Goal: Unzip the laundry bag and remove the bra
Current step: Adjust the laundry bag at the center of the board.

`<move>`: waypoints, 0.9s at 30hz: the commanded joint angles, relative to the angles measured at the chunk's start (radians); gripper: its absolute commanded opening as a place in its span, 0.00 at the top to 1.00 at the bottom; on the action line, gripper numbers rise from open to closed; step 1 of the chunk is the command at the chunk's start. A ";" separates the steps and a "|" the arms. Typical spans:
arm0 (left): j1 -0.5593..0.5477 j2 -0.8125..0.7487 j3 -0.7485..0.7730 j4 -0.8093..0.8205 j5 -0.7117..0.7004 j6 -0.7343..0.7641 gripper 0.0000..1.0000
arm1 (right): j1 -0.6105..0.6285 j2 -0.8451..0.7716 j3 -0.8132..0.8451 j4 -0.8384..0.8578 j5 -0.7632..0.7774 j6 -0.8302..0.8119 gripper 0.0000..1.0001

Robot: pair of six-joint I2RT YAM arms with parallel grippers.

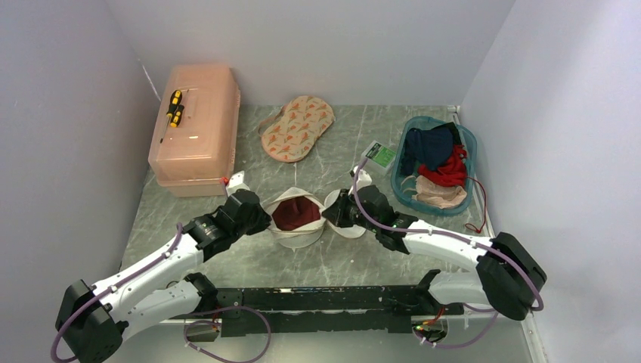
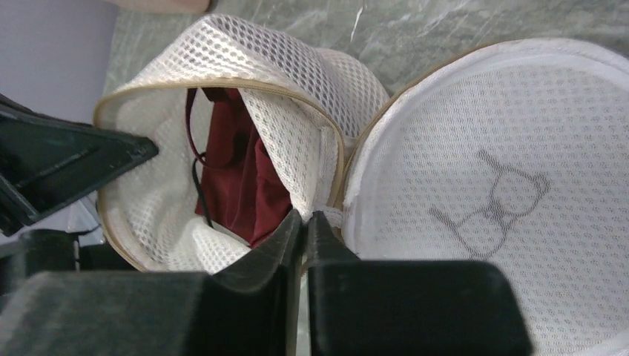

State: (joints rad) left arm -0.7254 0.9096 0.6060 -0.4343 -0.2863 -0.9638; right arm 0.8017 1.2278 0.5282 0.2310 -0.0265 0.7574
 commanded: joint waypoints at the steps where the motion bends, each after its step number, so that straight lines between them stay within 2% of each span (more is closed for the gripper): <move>1: 0.002 0.004 0.040 0.005 -0.011 0.009 0.97 | 0.002 -0.073 0.075 -0.042 0.073 -0.087 1.00; 5: 0.002 0.012 0.114 0.008 -0.017 0.069 0.97 | 0.011 -0.166 0.176 -0.202 0.160 -0.228 1.00; 10: 0.003 0.066 0.327 0.040 0.018 0.214 0.97 | 0.076 -0.218 0.390 -0.419 0.307 -0.426 1.00; 13: 0.003 0.106 0.378 0.068 0.052 0.243 0.97 | 0.106 -0.214 0.394 -0.462 0.380 -0.441 1.00; 20: 0.003 0.191 0.120 0.217 0.153 0.141 0.97 | 0.110 -0.278 0.077 -0.348 0.439 -0.295 1.00; 24: 0.002 0.163 0.001 0.317 0.198 0.087 0.97 | 0.126 -0.281 0.014 -0.369 0.479 -0.265 1.00; 27: 0.003 0.125 -0.025 0.332 0.211 0.092 0.97 | 0.149 -0.294 0.004 -0.394 0.517 -0.252 1.00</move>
State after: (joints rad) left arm -0.7280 1.1095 0.5766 -0.2195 -0.1089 -0.8505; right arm 0.9287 0.9699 0.5144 -0.1837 0.3916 0.4732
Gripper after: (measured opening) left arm 0.037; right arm 0.018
